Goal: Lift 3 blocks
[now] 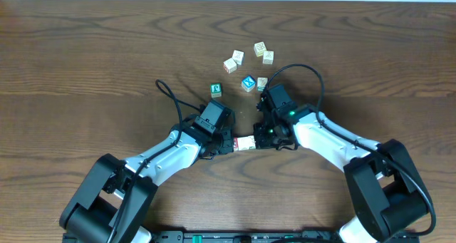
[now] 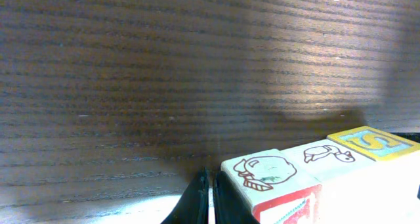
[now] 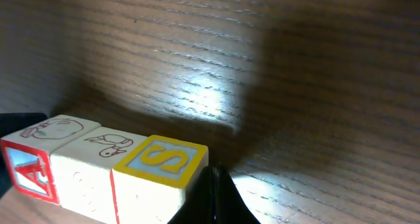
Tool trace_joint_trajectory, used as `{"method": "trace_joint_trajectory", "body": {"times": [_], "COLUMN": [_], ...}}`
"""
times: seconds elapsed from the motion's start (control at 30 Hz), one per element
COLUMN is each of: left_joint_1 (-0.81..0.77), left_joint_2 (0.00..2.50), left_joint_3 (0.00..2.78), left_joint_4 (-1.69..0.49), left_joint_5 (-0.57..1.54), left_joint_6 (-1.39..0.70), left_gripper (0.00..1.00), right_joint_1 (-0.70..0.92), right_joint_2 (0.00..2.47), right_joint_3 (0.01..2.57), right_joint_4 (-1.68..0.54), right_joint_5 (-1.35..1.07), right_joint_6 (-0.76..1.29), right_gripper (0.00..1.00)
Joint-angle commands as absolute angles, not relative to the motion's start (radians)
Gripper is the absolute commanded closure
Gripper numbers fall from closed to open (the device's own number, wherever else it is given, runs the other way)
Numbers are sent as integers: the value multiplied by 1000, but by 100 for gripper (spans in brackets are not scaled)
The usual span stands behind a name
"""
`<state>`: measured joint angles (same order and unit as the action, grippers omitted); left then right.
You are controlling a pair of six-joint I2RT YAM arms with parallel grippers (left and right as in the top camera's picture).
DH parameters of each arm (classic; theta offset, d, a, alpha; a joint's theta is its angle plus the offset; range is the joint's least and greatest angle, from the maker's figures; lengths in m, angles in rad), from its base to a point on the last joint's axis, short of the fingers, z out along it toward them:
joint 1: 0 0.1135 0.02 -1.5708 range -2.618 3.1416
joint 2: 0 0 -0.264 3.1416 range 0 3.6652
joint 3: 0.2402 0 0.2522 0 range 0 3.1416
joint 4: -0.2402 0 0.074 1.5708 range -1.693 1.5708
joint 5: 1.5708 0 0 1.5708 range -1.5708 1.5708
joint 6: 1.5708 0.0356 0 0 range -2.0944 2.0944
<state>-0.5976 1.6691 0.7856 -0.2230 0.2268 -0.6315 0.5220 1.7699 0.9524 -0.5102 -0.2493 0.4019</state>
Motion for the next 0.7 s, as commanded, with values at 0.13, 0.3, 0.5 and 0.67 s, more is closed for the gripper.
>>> {"method": "trace_joint_trajectory", "body": {"times": [0.13, 0.3, 0.5, 0.67], "left_joint_1": [-631, -631, -631, -631], "left_joint_2": [1676, 1676, 1676, 1676], "left_joint_3": [789, 789, 789, 789], "left_joint_4": [-192, -192, -192, -192], "left_joint_5": [375, 379, 379, 379], "left_joint_6": [-633, -633, -633, -633], "left_gripper": [92, 92, 92, 92], "right_joint_1": [648, 649, 649, 649], "right_joint_2": [1765, 1765, 1765, 1765], "right_joint_3": [962, 962, 962, 962], "right_joint_4": [-497, -498, -498, -498], "right_joint_5": [-441, -442, -442, -442], "right_joint_6": [339, 344, 348, 355], "right_gripper": [99, 99, 99, 99]}}
